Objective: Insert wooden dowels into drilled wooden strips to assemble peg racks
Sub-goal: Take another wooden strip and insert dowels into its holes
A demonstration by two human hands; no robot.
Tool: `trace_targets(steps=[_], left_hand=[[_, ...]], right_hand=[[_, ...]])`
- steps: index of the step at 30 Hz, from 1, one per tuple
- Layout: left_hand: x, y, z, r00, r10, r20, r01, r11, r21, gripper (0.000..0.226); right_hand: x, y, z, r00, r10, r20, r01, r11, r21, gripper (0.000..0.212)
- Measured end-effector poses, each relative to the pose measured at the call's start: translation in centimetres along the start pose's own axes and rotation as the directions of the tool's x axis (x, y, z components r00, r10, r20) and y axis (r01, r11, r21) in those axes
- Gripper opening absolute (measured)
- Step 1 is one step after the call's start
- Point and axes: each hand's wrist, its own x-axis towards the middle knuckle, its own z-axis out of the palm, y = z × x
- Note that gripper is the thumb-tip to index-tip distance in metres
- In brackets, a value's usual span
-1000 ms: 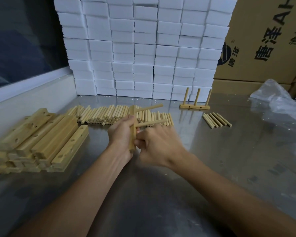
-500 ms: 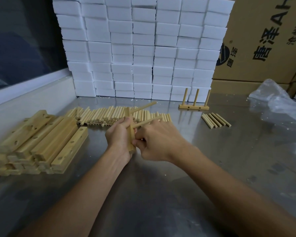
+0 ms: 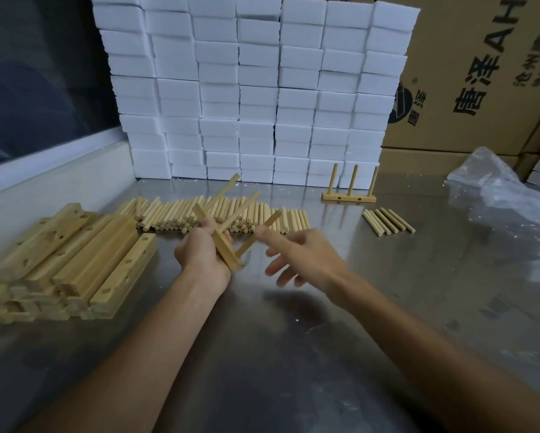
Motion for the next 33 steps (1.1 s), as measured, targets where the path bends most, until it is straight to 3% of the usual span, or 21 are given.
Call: trace_targets(steps=[3, 8, 12, 17, 19, 23, 26, 33], left_hand=[[-0.4, -0.3, 0.3, 1.0, 0.005, -0.013, -0.006, 1.0, -0.029, 0.013], [-1.1, -0.5, 0.4, 0.995, 0.081, 0.061, -0.078, 0.996, -0.05, 0.006], [-1.1, -0.6, 0.3, 0.971, 0.134, 0.197, -0.131, 0.991, -0.028, 0.034], [-0.9, -0.8, 0.1, 0.963, 0.125, 0.24, -0.155, 0.982, 0.11, 0.017], [-0.8, -0.7, 0.0, 0.967, 0.115, 0.227, -0.148, 0.98, 0.132, 0.008], [-0.8, -0.8, -0.2, 0.952, 0.144, 0.272, -0.21, 0.95, 0.232, 0.025], [-0.6, -1.1, -0.3, 0.936, 0.166, 0.311, -0.271, 0.904, 0.331, 0.022], [-0.2, -2.7, 0.1, 0.899, 0.295, 0.325, -0.435, 0.69, 0.578, 0.008]], right_hand=[[-0.3, -0.1, 1.7, 0.985, 0.063, 0.163, -0.086, 0.986, 0.141, 0.055], [0.2, 0.2, 1.8, 0.997, 0.061, 0.043, -0.072, 0.949, 0.307, 0.032], [1.1, 1.0, 0.4, 0.995, 0.093, -0.045, -0.075, 0.951, 0.299, 0.023], [2.4, 2.4, -1.8, 0.992, 0.061, -0.109, -0.024, 0.949, 0.313, 0.015], [2.7, 2.9, -2.7, 0.99, 0.042, -0.135, 0.001, 0.954, 0.299, 0.013], [3.2, 3.6, -4.3, 0.985, -0.003, -0.171, 0.043, 0.972, 0.233, 0.014], [3.5, 4.1, -5.0, 0.978, -0.031, -0.204, 0.065, 0.985, 0.162, 0.018], [4.3, 5.4, -6.2, 0.947, -0.131, -0.293, 0.116, 0.991, -0.069, 0.023]])
